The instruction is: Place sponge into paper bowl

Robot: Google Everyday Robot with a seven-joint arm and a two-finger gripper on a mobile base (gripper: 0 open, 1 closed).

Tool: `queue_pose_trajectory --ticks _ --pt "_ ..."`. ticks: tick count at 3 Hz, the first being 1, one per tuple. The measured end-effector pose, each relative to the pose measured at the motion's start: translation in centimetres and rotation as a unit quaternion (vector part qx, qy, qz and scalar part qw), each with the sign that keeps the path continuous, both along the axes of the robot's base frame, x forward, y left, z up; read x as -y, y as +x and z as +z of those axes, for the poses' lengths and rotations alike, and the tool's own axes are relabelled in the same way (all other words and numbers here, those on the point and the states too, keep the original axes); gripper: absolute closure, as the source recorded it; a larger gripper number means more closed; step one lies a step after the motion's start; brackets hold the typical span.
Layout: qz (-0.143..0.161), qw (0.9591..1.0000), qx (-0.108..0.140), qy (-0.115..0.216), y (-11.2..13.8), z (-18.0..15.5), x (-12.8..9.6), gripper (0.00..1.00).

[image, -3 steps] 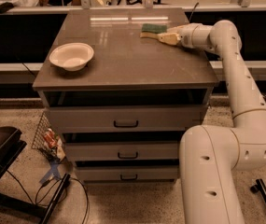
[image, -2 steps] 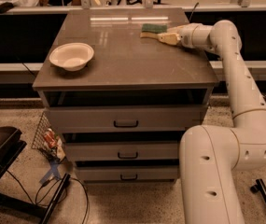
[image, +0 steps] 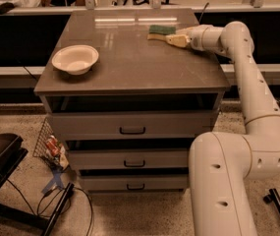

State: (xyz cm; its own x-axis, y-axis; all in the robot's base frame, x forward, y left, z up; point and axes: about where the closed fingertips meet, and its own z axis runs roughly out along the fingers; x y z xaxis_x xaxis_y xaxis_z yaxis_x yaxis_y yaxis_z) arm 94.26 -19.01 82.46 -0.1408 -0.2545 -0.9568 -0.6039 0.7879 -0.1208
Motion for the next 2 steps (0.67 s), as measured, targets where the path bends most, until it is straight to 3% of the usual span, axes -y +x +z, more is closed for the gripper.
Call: queue_pose_trajectory --ticks 1,2 --pt "0.000 1.0000 0.000 0.000 0.00 0.02 0.00 0.23" --pt "0.000 1.0000 0.000 0.000 0.00 0.01 -0.01 0.24"
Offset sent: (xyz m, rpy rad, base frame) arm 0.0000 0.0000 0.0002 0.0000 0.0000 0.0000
